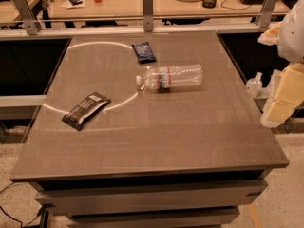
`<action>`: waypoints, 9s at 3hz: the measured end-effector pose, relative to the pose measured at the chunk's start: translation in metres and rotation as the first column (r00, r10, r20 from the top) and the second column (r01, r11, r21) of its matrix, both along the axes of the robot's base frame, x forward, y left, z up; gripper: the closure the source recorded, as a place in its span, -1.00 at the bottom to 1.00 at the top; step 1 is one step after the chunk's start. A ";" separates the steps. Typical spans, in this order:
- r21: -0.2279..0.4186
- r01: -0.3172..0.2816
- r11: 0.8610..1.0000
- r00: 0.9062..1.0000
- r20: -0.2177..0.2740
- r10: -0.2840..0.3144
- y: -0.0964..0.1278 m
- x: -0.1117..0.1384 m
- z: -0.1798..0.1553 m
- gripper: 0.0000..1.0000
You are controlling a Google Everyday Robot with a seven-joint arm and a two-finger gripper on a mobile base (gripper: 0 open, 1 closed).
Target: Place water bottle upright
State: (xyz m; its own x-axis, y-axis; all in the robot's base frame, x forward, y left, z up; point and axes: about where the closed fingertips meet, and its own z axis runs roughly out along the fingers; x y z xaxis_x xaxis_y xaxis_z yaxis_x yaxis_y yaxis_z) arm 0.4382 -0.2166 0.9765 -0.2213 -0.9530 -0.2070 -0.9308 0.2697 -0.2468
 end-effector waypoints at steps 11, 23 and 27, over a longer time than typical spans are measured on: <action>0.051 -0.190 0.980 0.971 -0.134 0.196 0.156 0.189 -0.106 -1.00; 0.947 -0.273 0.169 0.958 0.284 -0.047 0.082 0.157 0.027 1.00; 0.984 -0.178 -0.002 0.984 0.178 -0.012 0.093 0.134 0.016 1.00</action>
Offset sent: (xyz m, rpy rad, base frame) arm 0.0697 0.0312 0.0189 0.0458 -0.0485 -0.0088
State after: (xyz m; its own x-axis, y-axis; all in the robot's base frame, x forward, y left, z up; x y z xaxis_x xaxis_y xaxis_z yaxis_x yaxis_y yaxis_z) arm 0.5720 -0.1235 0.9926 -0.0455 0.2115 -0.9763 -0.9611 0.2574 0.1005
